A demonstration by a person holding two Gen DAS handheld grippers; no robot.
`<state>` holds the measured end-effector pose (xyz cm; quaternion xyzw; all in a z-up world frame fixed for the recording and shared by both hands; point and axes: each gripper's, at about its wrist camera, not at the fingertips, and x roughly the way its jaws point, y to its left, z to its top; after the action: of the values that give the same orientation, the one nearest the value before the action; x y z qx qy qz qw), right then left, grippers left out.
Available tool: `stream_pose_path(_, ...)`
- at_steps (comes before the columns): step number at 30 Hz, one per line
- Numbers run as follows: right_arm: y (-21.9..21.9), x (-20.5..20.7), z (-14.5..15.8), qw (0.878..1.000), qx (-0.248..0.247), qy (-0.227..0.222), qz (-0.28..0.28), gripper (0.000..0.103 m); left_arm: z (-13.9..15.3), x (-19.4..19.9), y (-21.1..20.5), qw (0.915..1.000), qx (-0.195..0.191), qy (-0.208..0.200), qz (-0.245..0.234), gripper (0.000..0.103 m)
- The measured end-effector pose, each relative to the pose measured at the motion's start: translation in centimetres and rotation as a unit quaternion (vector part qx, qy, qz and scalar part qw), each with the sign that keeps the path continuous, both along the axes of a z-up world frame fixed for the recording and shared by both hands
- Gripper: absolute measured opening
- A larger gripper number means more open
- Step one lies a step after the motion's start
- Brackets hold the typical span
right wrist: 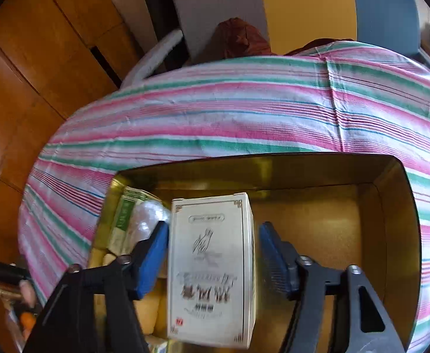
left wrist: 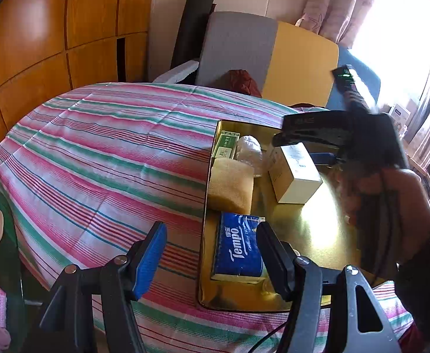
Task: Organize objects
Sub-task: 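Lower the white box into the gold tray and open the right tool, then move both tools from the tray back toward the remaining items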
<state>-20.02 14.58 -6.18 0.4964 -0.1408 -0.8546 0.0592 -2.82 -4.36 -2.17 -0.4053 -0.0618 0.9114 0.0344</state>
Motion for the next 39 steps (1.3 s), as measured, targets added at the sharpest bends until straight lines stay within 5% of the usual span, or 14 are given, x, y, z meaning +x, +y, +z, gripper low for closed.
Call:
stream_pose_path(8,1.3,4.1,0.8,1.000,-0.007,-0.013,0.014,0.071,0.5,0.1,-0.2,1.0000,0.002,0.007,0.001,0.064)
stream_pose_path(15,0.2,5.9,0.7,0.998,-0.015,-0.010,0.053,0.050,0.6,0.2,0.1,1.0000,0.000,0.007,-0.002,0.064)
stream_pose_path(26,0.3,5.3,0.9,0.996,-0.056,-0.006,0.062,0.053,0.7,0.4,0.6,0.9998,-0.014,0.013,-0.005,0.064)
stream_pose_path(30,1.1,7.0,2.7,0.996,-0.017,0.025,0.079,0.065,1.0,0.6,1.0,0.9996,-0.018,0.019,-0.010,0.064)
stream_pose_path(39,4.1,12.6,5.3,0.987,0.087,0.074,0.109,0.070,1.8,1.3,2.1,0.9989,-0.024,0.031,-0.027,0.064)
